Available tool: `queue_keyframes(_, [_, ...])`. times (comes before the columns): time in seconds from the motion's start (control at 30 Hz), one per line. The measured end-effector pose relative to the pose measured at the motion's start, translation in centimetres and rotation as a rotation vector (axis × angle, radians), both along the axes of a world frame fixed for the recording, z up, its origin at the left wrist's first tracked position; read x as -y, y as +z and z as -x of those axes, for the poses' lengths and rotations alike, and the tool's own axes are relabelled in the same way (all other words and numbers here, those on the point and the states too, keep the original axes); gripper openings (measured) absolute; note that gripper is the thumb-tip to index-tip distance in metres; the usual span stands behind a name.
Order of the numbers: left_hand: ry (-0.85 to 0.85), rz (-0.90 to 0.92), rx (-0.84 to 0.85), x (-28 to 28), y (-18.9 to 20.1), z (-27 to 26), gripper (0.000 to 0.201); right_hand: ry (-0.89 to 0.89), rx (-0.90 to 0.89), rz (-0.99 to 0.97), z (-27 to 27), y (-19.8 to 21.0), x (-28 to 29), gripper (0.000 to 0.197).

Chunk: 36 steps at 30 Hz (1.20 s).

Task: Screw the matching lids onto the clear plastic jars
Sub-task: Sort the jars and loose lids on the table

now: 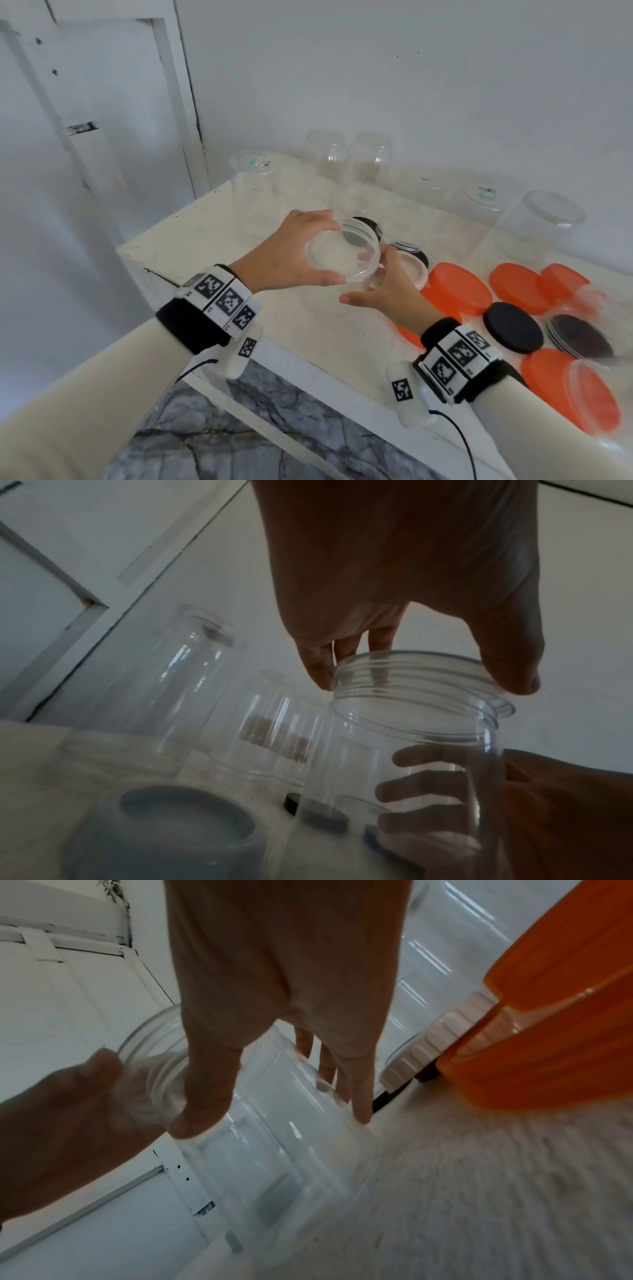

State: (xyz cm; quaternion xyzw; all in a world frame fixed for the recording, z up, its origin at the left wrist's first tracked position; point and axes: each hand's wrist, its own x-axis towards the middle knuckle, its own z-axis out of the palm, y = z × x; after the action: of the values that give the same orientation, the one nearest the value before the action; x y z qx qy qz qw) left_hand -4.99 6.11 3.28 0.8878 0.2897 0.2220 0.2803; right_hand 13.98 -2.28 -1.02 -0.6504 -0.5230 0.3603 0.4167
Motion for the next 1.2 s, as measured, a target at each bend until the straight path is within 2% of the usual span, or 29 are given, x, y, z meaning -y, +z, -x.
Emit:
queue_keyframes(0.17, [-0.008, -0.103, -0.086, -0.5, 0.2, -1.7, 0.081, 0.008, -0.006, 0.008, 0.0, 0.1, 0.0, 0.087])
queue_keyframes(0.47, [-0.005, -0.009, -0.069, -0.8, -0.4, -1.6, 0.077, 0.016, 0.008, -0.006, -0.1, -0.2, -0.1, 0.088])
queue_keyframes(0.57, [-0.002, 0.082, -0.023, -0.8, -0.9, -1.4, 0.091, 0.093, 0.038, 0.056, -0.6, 0.2, -0.2, 0.094])
queue_keyframes(0.67, [-0.017, 0.266, 0.091, -0.6, -2.3, -0.7, 0.123, 0.171, 0.194, 0.111, -1.7, 2.4, -0.2, 0.108])
queue_keyframes(0.77, [-0.032, 0.448, 0.195, -0.3, -3.9, -0.4, 0.137, 0.171, 0.256, 0.041, -2.1, 6.3, -0.5, 0.111])
queue_keyframes(0.87, [-0.006, 0.548, 0.264, 0.1, -5.0, -1.0, 0.134, 0.325, 0.467, 0.11, -1.1, 9.6, -1.6, 0.098])
queue_keyframes(0.97, [0.032, 0.555, 0.31, 0.0, -6.0, -1.5, 0.128, 0.501, 0.767, 0.21, 0.9, 10.9, -3.1, 0.098])
queue_keyframes(1.03, [0.049, 0.578, 0.313, -0.3, -6.5, -1.6, 0.122, 0.553, 0.922, 0.254, 2.2, 11.0, -3.8, 0.097])
queue_keyframes(1.1, [0.061, 0.601, 0.32, -0.4, -6.7, -1.6, 0.112, 0.57, 1.026, 0.283, 3.0, 11.0, -4.4, 0.095])
queue_keyframes(1.2, [0.048, 0.603, 0.352, -0.6, -6.8, -1.5, 0.108, 0.64, 1.094, 0.317, 3.5, 11.5, -4.9, 0.092])
